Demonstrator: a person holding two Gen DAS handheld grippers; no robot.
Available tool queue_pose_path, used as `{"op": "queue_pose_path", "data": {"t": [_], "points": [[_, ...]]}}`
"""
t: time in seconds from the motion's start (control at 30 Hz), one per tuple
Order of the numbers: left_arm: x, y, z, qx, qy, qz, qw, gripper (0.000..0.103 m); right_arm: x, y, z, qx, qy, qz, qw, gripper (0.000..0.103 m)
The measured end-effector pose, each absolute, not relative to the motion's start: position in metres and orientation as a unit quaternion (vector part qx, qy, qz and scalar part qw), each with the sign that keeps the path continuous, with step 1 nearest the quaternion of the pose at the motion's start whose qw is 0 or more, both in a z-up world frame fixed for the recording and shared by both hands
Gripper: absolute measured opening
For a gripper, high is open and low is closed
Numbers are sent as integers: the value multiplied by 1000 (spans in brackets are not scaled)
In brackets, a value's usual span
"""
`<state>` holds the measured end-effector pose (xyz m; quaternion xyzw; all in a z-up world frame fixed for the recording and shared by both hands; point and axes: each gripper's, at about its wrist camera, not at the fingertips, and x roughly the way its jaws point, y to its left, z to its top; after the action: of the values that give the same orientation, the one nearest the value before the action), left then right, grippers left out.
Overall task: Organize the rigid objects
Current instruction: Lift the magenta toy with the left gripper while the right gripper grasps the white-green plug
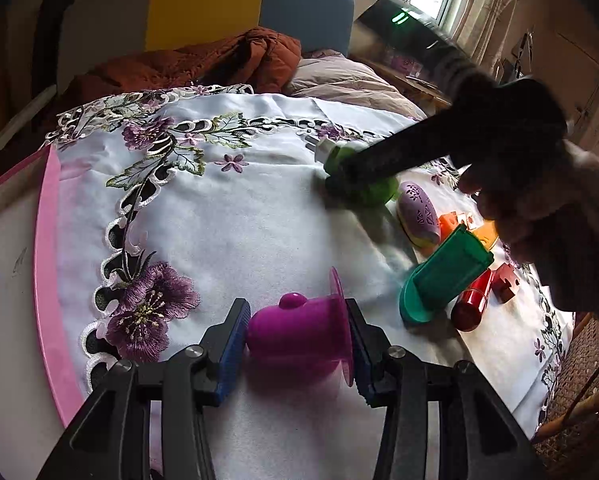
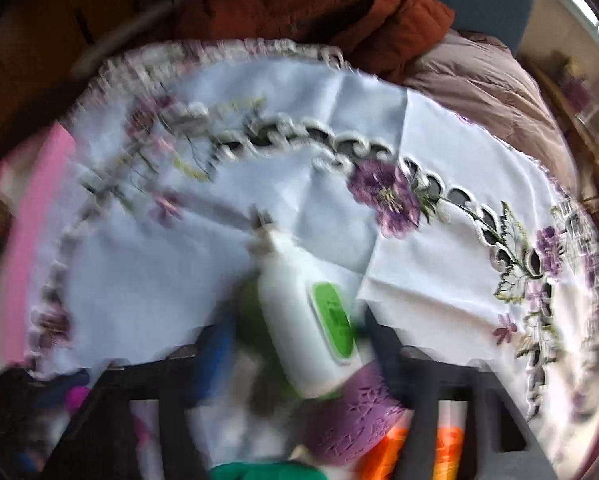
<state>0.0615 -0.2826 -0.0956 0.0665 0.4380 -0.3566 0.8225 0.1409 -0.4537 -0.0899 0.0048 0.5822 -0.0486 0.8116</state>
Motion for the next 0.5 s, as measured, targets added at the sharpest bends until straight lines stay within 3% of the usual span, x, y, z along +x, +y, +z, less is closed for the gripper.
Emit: {"op": "queue_pose_path", "data": {"t": [0.3,0.5], "points": [[43,-265,-73,60,424,-365,827,47,121,-427,-59,49,534,-12,844,53],[20,-229,-40,45,396,-369,840,47,90,-395,-68,80,528,36,845,53]]}}
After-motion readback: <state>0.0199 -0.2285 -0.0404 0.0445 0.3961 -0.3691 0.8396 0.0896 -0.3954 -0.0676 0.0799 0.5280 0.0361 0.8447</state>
